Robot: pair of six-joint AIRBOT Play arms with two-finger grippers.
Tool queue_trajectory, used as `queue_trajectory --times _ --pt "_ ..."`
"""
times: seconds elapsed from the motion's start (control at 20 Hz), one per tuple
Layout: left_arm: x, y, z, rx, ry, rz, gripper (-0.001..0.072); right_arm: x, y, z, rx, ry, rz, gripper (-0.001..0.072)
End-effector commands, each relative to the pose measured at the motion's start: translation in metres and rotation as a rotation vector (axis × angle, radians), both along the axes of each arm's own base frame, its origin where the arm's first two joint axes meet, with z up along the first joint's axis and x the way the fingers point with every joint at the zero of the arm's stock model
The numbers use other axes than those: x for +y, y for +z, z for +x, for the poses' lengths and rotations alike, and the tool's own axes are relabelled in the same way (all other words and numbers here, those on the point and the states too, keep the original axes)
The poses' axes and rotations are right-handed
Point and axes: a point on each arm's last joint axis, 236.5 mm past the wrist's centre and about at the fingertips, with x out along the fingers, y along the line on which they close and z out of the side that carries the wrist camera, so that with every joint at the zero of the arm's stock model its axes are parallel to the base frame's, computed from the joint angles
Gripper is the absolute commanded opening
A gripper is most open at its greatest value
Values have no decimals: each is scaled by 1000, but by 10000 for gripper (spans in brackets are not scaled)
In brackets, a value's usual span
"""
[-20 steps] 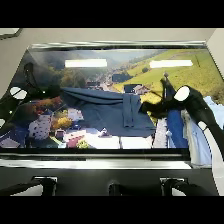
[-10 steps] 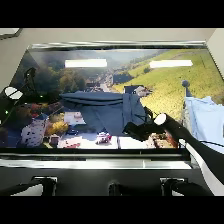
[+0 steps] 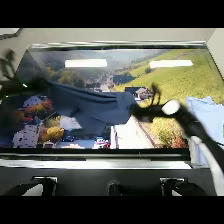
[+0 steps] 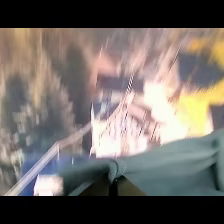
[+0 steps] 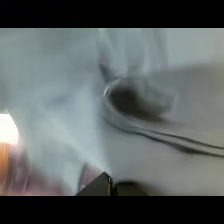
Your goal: Fold the shirts.
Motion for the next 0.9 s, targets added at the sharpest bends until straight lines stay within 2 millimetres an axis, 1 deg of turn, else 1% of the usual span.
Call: queue_trajectory --times 0.0,0.05,0.1,0.15,0.2,0.25,0.3,0.35,0.4,0.45,0.5,0.55,0.6,0.7,0.75,0.8,0.85 --pt "11 167 -46 -373 44 67 25 -94 218 18 -627 -139 -285 46" --pt "14 218 -76 -494 65 93 24 -120 293 -4 -813 -215 -338 46" --pt "17 256 -105 -583 99 98 24 -137 348 -33 -946 -273 -357 46" --pt "17 286 -136 -655 132 88 24 -146 390 -66 -1045 -313 -347 46" --pt "14 308 -169 -723 150 84 24 -149 415 -95 -1111 -330 -331 46" --pt "9 323 -196 -776 156 83 24 -150 432 -120 -1161 -340 -309 46" --pt "5 334 -218 -819 159 80 23 -153 441 -136 -1187 -357 -289 46" --pt "5 343 -234 -857 179 82 23 -157 447 -148 -1205 -379 -280 46" --pt "10 352 -247 -896 209 88 22 -161 450 -153 -1208 -402 -268 46" --pt "17 360 -253 -934 247 100 22 -165 449 -154 -1194 -430 -245 46" --pt "23 366 -254 -957 272 121 23 -169 444 -149 -1166 -451 -241 46" --pt "29 367 -248 -963 291 135 22 -173 434 -140 -1118 -468 -245 46" --pt "34 363 -235 -941 297 141 23 -177 422 -129 -1061 -485 -247 46" --pt "44 338 -191 -836 294 143 23 -178 385 -91 -918 -486 -276 46" --pt "49 317 -161 -758 288 141 23 -178 362 -69 -839 -476 -310 46" --pt "56 293 -129 -676 283 137 23 -176 334 -44 -748 -457 -338 46" --pt "63 262 -95 -580 276 132 24 -173 298 -15 -642 -435 -370 46"
